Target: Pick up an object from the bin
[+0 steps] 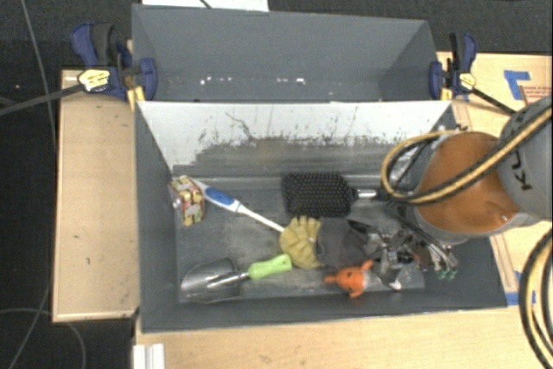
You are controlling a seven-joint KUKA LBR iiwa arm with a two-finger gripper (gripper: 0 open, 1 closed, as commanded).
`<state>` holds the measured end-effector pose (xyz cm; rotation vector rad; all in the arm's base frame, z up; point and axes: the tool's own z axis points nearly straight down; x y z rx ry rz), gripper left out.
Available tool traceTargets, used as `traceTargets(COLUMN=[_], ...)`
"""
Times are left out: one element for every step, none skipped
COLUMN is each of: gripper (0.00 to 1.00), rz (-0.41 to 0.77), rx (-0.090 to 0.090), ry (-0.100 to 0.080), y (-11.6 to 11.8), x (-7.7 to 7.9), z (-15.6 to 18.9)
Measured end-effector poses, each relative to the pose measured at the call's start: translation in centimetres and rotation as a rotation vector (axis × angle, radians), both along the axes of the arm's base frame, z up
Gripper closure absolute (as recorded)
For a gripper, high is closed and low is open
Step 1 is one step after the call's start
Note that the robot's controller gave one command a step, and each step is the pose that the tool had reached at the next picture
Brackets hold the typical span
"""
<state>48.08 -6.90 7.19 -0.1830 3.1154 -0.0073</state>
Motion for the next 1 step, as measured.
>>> traceTargets(gripper=[1.0], rz=[0.0], rx=[0.0], ry=[0.0], y=[0.0], x=[0.0], z=[0.0])
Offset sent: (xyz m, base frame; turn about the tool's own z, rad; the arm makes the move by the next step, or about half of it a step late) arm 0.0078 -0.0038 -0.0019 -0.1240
